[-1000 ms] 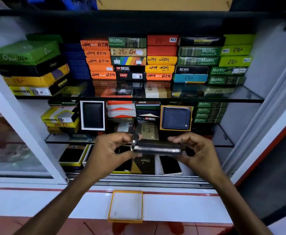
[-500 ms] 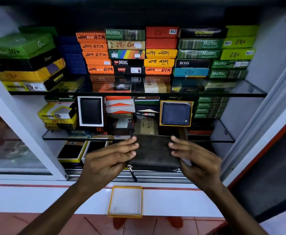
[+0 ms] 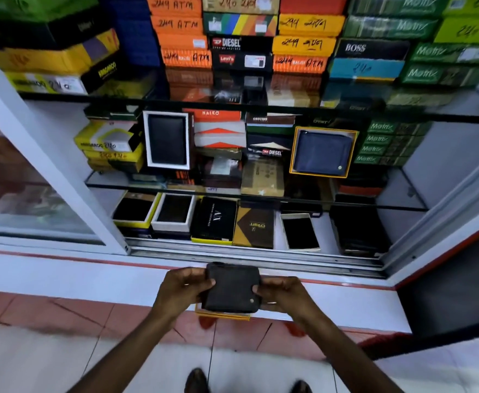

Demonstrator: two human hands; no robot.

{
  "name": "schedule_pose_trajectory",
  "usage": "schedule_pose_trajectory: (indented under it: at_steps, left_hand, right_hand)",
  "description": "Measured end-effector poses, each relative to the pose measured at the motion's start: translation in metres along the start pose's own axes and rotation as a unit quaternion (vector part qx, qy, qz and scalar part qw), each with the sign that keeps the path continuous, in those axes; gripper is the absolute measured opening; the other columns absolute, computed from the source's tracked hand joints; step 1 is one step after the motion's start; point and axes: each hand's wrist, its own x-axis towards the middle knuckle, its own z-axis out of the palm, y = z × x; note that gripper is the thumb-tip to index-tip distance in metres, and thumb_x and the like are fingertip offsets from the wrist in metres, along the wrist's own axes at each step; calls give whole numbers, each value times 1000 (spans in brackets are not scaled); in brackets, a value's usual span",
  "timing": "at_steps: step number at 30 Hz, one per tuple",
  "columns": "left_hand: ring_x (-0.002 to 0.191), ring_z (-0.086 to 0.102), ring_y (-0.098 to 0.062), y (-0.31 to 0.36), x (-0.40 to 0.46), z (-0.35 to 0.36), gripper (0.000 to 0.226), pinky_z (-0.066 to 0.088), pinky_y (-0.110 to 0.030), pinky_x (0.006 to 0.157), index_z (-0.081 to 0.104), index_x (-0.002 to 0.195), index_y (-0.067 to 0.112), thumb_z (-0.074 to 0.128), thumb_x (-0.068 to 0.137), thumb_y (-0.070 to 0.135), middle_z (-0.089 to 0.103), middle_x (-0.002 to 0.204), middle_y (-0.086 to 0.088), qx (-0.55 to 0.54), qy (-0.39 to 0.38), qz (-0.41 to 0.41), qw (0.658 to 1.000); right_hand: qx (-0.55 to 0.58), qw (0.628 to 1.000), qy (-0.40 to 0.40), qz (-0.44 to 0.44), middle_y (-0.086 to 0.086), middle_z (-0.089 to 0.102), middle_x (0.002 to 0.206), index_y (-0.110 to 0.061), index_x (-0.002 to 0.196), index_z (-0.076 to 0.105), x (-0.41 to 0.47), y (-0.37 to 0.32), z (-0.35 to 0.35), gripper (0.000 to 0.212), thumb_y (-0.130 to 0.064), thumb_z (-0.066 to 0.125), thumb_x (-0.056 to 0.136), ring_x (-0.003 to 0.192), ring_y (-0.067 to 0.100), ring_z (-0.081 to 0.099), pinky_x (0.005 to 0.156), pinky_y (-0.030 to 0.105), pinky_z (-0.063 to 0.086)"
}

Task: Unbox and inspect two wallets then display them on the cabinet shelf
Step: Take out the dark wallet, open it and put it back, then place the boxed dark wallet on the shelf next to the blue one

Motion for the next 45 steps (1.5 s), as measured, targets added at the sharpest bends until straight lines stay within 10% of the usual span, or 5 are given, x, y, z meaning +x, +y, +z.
schedule_pose_trajectory:
  at_steps: [7, 17, 28, 36, 45]
  left_hand:
    - [89, 73, -18, -42, 25, 3, 17, 46, -23, 74, 80, 92, 17, 75, 80, 28, 80, 90, -1, 270, 86, 51, 958]
    - [94, 70, -26, -62, 29, 8, 46, 51, -32, 83, 75, 95, 10, 65, 68, 45, 77, 97, -7, 271, 70, -9, 960]
    - [73, 68, -1, 72, -10, -3, 28, 51, -20, 69, 73, 95, 21, 84, 69, 18, 75, 88, 9, 110, 143, 136, 974]
    - [78, 73, -13, 167, 51, 17, 30, 61, -37, 78, 71, 100, 23, 81, 72, 20, 77, 92, 6, 84, 147, 273, 947]
    - [97, 68, -9, 196, 129, 58, 45, 55, -28, 91, 63, 118, 28, 76, 75, 24, 72, 108, 7, 159, 99, 276, 943]
  right_hand:
    - [-83, 993, 85, 10, 1, 76, 62, -1, 85, 80, 31, 27, 25, 12, -6, 82, 74, 58, 16, 74, 65, 31, 64]
    - [-150, 981, 121, 24, 9, 77, 72, -28, 54, 69, 42, 36, 32, 27, -15, 81, 75, 71, 26, 75, 83, 47, 62]
    - [-36, 979, 126, -156, 13, 78, 93, -10, 101, 76, -2, -75, 14, 20, -10, 77, 81, 82, 25, 75, 76, 40, 62]
    - [-53, 948, 169, -265, -5, 75, 95, -17, 112, 70, 28, -187, 2, 27, -15, 73, 84, 84, 4, 68, 84, 30, 56]
    - [-123, 945, 199, -228, 7, 68, 129, -16, 141, 49, 101, -217, -7, 65, -26, 74, 82, 112, 20, 67, 98, 39, 55]
